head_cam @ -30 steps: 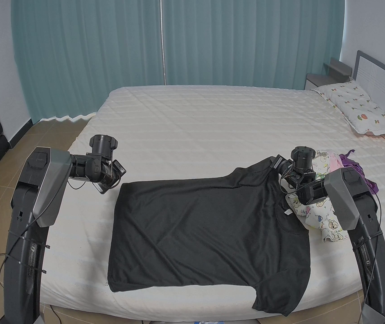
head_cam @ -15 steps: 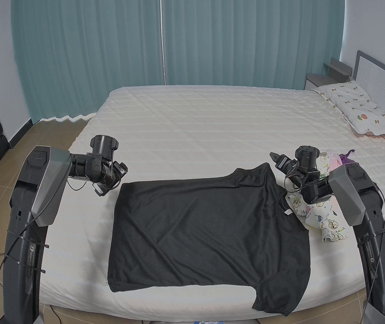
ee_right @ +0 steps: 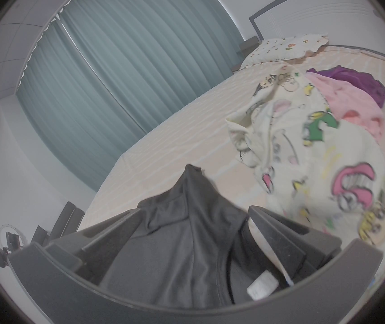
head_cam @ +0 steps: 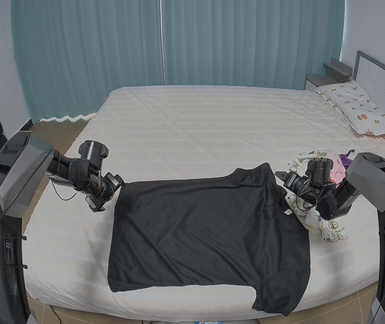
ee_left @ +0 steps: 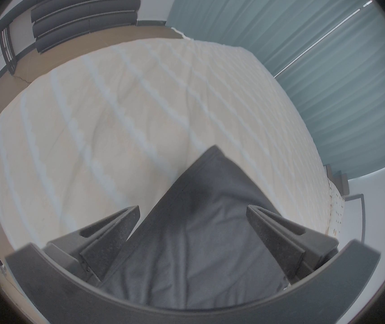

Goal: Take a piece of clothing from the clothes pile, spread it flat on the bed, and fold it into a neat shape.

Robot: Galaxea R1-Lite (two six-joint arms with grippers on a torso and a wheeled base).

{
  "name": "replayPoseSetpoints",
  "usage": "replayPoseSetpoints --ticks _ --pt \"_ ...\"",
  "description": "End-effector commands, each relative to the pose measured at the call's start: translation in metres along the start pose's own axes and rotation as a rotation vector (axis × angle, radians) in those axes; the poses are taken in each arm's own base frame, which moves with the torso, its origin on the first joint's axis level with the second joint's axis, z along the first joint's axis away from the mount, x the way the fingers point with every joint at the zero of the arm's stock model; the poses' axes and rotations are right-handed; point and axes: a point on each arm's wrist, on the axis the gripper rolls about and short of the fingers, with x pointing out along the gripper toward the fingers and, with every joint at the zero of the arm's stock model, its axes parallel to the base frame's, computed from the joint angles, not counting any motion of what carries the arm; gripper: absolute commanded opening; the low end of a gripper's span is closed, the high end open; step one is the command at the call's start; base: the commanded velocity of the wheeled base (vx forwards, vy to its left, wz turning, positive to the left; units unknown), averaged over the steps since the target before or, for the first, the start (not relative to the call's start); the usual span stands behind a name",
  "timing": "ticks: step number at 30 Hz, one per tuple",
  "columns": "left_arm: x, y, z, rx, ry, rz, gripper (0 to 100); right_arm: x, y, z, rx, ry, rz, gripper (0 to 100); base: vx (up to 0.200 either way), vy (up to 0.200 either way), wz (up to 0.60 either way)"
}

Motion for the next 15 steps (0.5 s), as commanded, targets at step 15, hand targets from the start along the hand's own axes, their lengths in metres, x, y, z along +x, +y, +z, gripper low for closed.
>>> replayPoseSetpoints --ticks 15 --pt "-0.084 0.106 -0.116 0.032 0.173 -0.089 100 -0.163 -0.025 -0.067 0.203 0.150 -0.050 100 -0.040 0.000 0.00"
